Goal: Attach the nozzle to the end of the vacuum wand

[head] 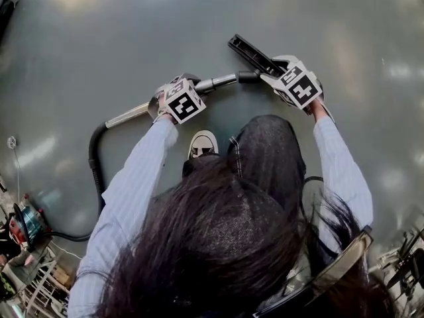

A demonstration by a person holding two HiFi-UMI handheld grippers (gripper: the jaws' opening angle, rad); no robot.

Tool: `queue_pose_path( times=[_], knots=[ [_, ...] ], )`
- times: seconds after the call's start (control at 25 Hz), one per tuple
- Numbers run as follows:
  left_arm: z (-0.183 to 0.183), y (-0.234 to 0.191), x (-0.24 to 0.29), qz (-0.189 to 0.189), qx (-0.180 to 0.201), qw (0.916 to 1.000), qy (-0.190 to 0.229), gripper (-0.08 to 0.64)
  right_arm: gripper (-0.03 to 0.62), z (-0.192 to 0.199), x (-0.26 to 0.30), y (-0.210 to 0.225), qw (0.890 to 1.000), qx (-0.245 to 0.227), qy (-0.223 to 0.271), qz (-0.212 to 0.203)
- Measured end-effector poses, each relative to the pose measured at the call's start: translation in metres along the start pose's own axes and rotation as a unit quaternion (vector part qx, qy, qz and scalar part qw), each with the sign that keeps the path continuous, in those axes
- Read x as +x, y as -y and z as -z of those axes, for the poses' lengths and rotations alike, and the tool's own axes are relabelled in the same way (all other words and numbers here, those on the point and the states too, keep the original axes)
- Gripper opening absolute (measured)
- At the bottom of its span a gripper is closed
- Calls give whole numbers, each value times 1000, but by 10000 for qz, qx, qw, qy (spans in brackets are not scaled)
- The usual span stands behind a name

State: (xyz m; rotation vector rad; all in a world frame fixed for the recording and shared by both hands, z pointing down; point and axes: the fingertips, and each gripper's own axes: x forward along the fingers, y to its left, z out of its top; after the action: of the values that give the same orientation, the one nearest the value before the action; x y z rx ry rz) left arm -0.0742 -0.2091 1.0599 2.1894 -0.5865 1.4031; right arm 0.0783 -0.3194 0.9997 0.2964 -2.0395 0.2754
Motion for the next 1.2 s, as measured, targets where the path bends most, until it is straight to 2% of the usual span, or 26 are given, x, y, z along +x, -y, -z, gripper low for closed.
queue_pose_path(
  times=[0.32,0.44,0.6,0.68,0.92,1.08,1.2],
  knots=[
    [0,4,1,115,157,9998,26,201,229,-19,-5,-9,9969,-683,183,-331],
    [-1,5,1,179,236,9996,29,199,227,-18,-5,-8,9976,-496,262,-415],
    [-6,7,2,257,304,9991,146,198,202,-18,-11,-4,9961,107,646,-590],
    [-6,9,1,329,364,9987,155,196,202,-19,-12,-4,9958,121,668,-612],
    [-2,15,3,326,391,9987,52,195,202,-8,-2,-8,9966,-133,218,-788],
    [-4,17,4,352,355,9987,117,196,204,24,5,-14,9934,-724,-614,-650],
    [-3,15,2,374,321,9985,223,196,204,42,8,-14,9908,-717,-1028,-513]
  ],
)
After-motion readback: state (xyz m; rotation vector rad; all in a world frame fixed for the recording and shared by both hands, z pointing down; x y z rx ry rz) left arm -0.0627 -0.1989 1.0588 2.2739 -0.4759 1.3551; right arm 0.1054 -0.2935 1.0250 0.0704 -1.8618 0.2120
